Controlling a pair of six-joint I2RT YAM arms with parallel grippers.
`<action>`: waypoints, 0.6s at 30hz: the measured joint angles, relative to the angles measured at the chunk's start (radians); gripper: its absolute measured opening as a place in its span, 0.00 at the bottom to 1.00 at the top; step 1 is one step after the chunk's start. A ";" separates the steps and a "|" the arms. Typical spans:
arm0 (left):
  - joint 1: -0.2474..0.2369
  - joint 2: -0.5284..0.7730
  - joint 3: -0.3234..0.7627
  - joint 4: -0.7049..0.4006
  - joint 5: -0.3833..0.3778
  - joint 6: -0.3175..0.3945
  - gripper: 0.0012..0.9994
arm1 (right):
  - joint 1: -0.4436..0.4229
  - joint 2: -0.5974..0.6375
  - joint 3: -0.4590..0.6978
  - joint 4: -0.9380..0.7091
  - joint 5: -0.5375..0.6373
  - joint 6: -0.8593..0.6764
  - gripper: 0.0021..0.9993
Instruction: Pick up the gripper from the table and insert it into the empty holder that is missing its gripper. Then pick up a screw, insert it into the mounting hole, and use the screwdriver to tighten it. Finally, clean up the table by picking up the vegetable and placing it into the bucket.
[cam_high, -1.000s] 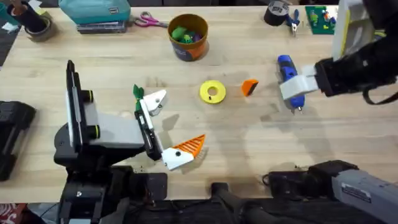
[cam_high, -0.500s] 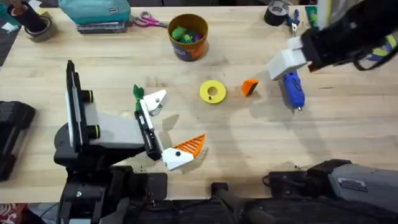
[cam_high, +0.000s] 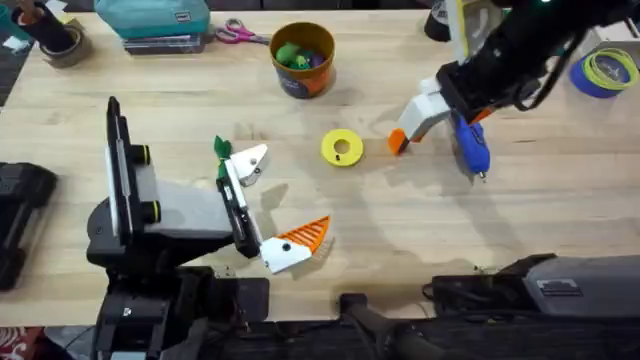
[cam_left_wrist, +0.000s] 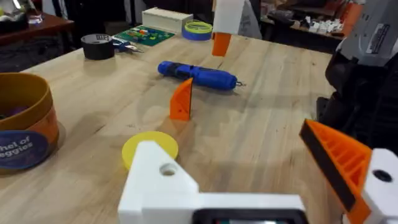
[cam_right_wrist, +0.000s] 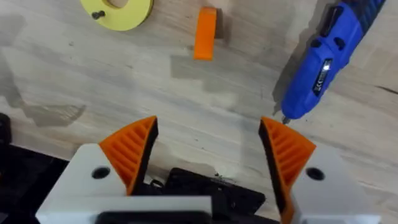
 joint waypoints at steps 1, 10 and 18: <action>0.000 0.000 0.000 0.000 0.000 0.000 0.99 | 0.000 0.010 0.000 0.001 0.000 0.000 1.00; 0.000 0.000 0.000 0.000 0.000 0.000 0.99 | 0.000 0.043 0.000 0.019 0.000 0.000 1.00; 0.000 0.000 0.000 0.000 0.000 0.000 0.99 | 0.002 0.082 0.001 0.031 0.008 0.000 1.00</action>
